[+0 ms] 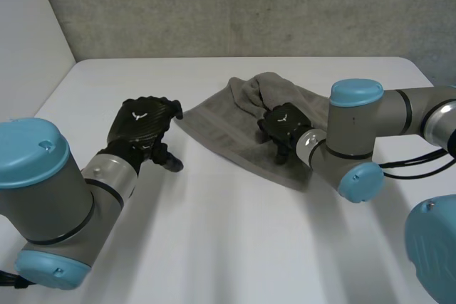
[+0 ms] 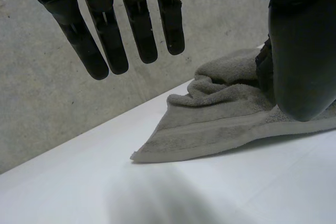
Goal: Fold the towel.
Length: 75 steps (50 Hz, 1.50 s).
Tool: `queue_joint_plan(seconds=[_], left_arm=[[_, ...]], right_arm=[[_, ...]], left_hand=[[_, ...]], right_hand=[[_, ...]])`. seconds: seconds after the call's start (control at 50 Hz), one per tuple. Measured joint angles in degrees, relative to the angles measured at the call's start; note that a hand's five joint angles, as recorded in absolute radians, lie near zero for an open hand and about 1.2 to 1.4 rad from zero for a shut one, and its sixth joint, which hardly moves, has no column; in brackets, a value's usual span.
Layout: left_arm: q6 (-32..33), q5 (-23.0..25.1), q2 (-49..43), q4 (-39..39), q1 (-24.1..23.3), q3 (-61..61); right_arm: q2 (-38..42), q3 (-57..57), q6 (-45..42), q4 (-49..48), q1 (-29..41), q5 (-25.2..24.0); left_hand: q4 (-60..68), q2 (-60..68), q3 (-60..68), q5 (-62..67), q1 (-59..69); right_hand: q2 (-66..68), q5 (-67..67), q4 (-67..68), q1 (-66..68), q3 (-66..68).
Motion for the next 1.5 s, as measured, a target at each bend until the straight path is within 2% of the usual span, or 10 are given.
queue_joint_plan(seconds=[0.2,0.44,0.5,0.58,0.7,0.96,1.16,1.24,1.34,1.5], left_arm=[[-1.8,0.07,-0.1,0.28,0.62,-0.51],[-1.85,0.07,-0.1,0.3,0.81,-1.04],[-1.84,0.09,-0.08,0.3,0.83,-1.15],[-1.84,0.09,-0.06,0.3,0.84,-1.22],[-1.85,0.07,0.16,0.3,0.88,-1.29],[-1.91,0.13,6.57,0.0,6.06,-3.22],[-1.81,2.75,14.9,-0.26,13.79,-8.18],[-1.8,6.4,16.81,-0.35,16.37,-10.69],[-1.76,11.05,17.62,-0.48,18.2,-13.6],[-1.28,13.51,17.49,-0.68,18.03,-16.49]], right_arm=[[3.46,-5.56,-0.11,1.48,-0.03,0.45],[6.91,-11.22,-0.44,7.63,-0.03,-0.22],[7.37,-12.2,-0.5,8.45,-0.03,-0.3],[7.18,-12.78,-0.48,8.85,0.04,-0.33],[4.5,-11.35,0.31,9.07,1.27,-0.55],[-4.67,-3.76,6.22,7.26,13.83,-2.47],[7.32,-21.33,14.58,5.97,23.65,7.89],[14.23,-31.9,12.52,9.29,25.13,11.64],[19.78,-41.83,9.07,15.8,25.71,13.53],[15.58,-39.9,11.52,24.51,23.62,12.6]], left_hand=[[0.0,-0.01,0.0,0.0,-0.01],[0.0,-0.01,0.0,-0.01,-0.01],[0.0,-0.01,0.0,0.0,-0.01],[0.0,-0.01,0.0,0.0,-0.01],[0.0,-0.05,-0.12,-0.05,-0.06],[-2.01,-2.38,-2.53,-2.47,-2.38],[-2.75,-2.84,-3.04,-3.1,-2.9],[-2.75,-2.85,-3.11,-3.15,-2.96],[-2.75,-2.84,-3.22,-3.18,-2.97],[-2.75,-2.83,-3.21,-2.98,-2.97]], right_hand=[[12.51,12.02,12.49,12.76,12.34],[13.18,13.02,13.64,13.81,13.35],[21.13,20.6,20.69,21.16,20.59],[47.04,46.77,45.88,46.91,46.52],[47.35,47.64,48.09,47.01,47.81],[47.74,47.64,48.1,47.01,48.12],[48.26,47.64,48.1,47.02,48.18],[29.77,29.07,30.07,30.24,30.06],[-12.05,-13.05,-11.55,-10.52,-11.72],[-14.56,-15.46,-14.37,-14.83,-15.17]])
